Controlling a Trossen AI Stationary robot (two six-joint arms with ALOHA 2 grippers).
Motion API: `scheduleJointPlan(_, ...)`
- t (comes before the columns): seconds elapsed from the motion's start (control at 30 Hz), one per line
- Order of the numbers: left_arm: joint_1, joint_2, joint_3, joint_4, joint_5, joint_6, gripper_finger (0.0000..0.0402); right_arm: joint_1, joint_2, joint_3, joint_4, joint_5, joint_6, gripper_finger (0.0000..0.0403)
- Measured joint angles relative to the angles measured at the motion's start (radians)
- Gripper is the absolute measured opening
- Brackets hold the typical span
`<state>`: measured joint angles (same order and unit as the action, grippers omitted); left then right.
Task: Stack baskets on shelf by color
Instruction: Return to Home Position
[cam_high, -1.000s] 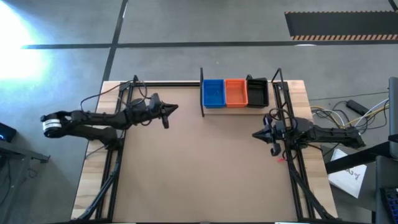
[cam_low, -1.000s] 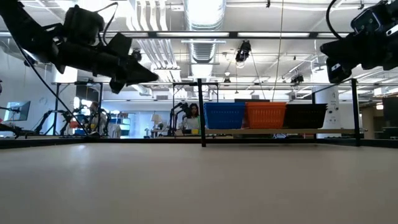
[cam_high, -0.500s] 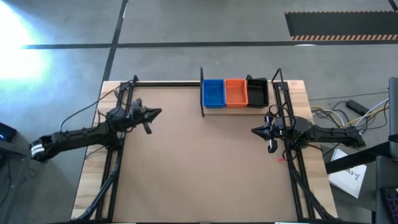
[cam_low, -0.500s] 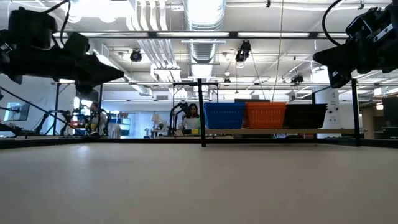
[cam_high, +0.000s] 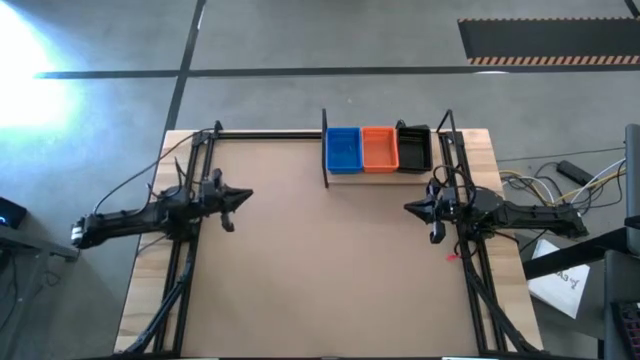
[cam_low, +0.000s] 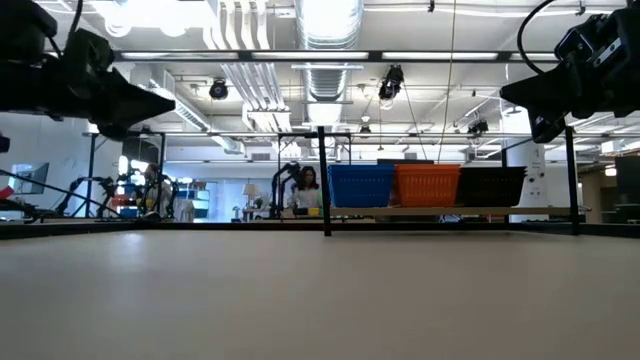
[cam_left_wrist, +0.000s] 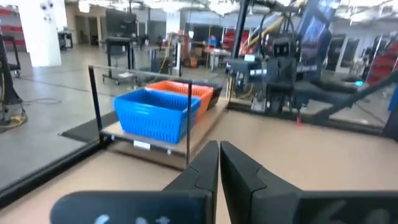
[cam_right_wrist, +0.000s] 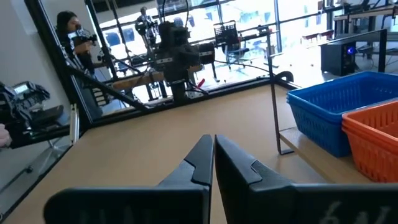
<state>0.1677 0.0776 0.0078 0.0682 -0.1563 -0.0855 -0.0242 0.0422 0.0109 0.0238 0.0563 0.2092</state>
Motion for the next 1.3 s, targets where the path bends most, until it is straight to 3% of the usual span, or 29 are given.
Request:
scheduleJointPlan(0.07, 0.000, -0.072, 0.000, -0.025, 0.007, 0.010, 0.0000, 0.000, 0.000, 0.000, 0.000, 0.000, -0.001, 0.0009)
scheduleJointPlan(0.17, 0.000, -0.052, 0.000, -0.011, 0.087, 0.038, 0.0000, 0.000, -0.001, 0.000, 0.000, -0.001, -0.015, 0.0009)
scheduleJointPlan(0.3, 0.000, -0.053, -0.001, -0.044, 0.113, 0.027, 0.0000, 0.000, -0.002, 0.000, -0.002, -0.004, -0.051, 0.0009)
scheduleJointPlan(0.43, 0.000, -0.057, -0.002, -0.028, 0.272, 0.005, 0.0000, 0.000, -0.003, -0.001, -0.011, -0.057, -0.034, 0.0009)
scheduleJointPlan(0.5, -0.001, -0.055, -0.002, -0.028, 0.303, -0.026, 0.0000, 0.001, 0.000, -0.001, -0.012, -0.074, 0.013, 0.0009)
scheduleJointPlan(0.83, -0.010, -0.049, -0.003, -0.013, 0.306, 0.109, 0.0000, 0.005, -0.001, -0.001, -0.009, -0.046, -0.098, 0.0009)
scheduleJointPlan(0.97, -0.010, -0.029, -0.003, -0.012, 0.306, 0.111, 0.0000, 0.004, 0.020, 0.000, -0.004, 0.012, -0.141, 0.0009)
scheduleJointPlan(1.3, -0.010, 0.003, -0.003, -0.006, 0.306, 0.111, 0.0000, 0.004, 0.039, 0.000, 0.005, 0.022, -0.133, 0.0009)
